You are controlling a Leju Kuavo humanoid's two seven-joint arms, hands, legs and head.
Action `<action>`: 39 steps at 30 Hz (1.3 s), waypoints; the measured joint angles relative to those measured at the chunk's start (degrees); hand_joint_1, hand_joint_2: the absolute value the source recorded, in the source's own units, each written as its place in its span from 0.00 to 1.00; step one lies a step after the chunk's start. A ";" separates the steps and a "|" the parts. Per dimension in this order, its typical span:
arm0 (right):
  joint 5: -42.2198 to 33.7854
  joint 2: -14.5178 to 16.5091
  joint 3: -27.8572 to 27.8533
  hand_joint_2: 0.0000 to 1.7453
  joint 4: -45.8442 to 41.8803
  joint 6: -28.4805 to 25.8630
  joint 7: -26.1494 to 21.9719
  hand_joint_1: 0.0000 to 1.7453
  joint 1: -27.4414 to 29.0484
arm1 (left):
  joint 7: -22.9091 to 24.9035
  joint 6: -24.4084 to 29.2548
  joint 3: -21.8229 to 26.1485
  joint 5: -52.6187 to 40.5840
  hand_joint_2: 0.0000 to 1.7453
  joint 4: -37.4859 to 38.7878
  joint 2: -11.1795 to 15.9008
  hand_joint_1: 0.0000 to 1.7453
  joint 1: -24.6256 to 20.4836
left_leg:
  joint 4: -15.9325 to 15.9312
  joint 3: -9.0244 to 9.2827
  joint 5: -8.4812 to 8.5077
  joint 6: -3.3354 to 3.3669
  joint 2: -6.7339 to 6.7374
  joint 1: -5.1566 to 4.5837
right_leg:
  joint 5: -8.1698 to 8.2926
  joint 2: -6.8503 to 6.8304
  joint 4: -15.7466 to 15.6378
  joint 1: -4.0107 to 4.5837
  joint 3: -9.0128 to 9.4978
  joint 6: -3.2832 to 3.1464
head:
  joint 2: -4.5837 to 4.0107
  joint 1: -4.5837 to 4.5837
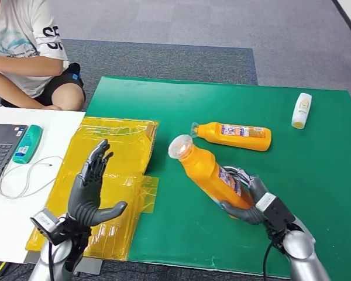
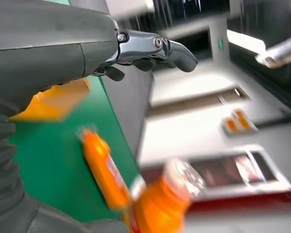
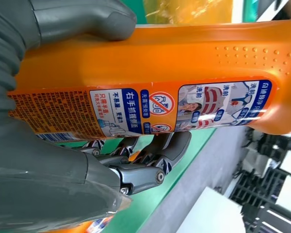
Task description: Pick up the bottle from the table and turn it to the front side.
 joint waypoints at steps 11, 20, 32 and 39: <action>-1.20 2.20 4.51 1.00 0.06 2.42 -1.05 1.00 -4.22 | -0.16 -25.28 -3.30 11.06 1.00 13.61 4.62 0.00 -9.99 | 0.00 0.02 0.12 -0.04 0.01 0.01 | 0.06 0.00 0.04 0.01 0.01 -0.04 | -0.01 -0.02; 2.15 2.97 8.91 1.00 -0.74 -1.14 -2.14 1.00 -4.47 | -0.18 -23.55 -4.20 11.53 1.00 19.18 6.21 0.00 -11.93 | 0.00 -0.01 0.09 -0.01 0.01 0.00 | 0.04 0.00 0.03 0.00 -0.02 -0.02 | -0.01 -0.01; 5.32 4.03 13.96 1.00 -3.11 -3.36 -2.45 1.00 -3.65 | -0.32 -21.34 -4.11 12.87 1.00 19.54 5.91 0.00 -13.72 | 0.00 -0.01 0.10 -0.02 0.01 0.00 | 0.04 0.00 0.04 0.01 -0.03 -0.03 | -0.02 -0.02; 5.25 4.70 15.99 1.00 -2.52 -3.32 -2.45 1.00 -4.76 | 0.55 -22.90 -5.07 14.65 1.00 19.86 4.71 0.00 -16.79 | 0.00 -0.01 0.11 -0.02 0.00 0.00 | 0.05 0.00 0.04 0.01 -0.02 -0.02 | -0.02 -0.02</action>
